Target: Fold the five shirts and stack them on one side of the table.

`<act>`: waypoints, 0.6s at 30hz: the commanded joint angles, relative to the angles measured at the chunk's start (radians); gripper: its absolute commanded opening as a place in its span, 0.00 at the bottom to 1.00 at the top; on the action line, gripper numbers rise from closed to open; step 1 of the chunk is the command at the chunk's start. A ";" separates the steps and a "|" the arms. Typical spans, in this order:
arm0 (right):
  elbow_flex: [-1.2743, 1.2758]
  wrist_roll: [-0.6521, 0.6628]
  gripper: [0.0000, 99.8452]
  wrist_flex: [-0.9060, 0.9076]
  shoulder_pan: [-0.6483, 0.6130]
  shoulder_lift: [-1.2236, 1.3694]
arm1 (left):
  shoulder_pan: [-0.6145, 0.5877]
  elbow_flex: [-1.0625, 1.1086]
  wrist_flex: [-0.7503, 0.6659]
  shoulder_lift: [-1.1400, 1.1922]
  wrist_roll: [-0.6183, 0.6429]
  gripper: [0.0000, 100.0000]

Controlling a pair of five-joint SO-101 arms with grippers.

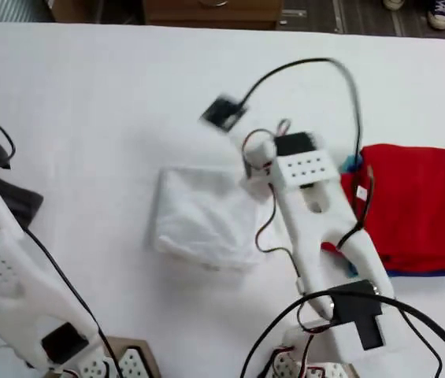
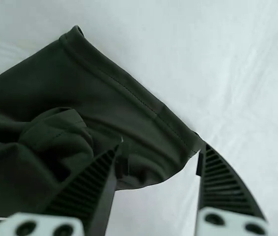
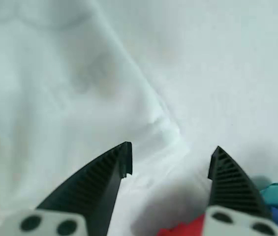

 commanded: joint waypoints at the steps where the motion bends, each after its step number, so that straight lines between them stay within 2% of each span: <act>1: -0.058 -0.064 0.26 -0.030 -0.001 0.074 | 0.014 -0.039 -0.008 -0.008 -0.002 0.25; 10: -0.279 -0.064 0.26 0.028 0.099 0.351 | 0.011 -0.038 -0.006 -0.009 -0.002 0.25; 18: -0.382 -0.063 0.26 0.160 0.139 0.424 | 0.012 -0.042 -0.008 -0.008 -0.002 0.25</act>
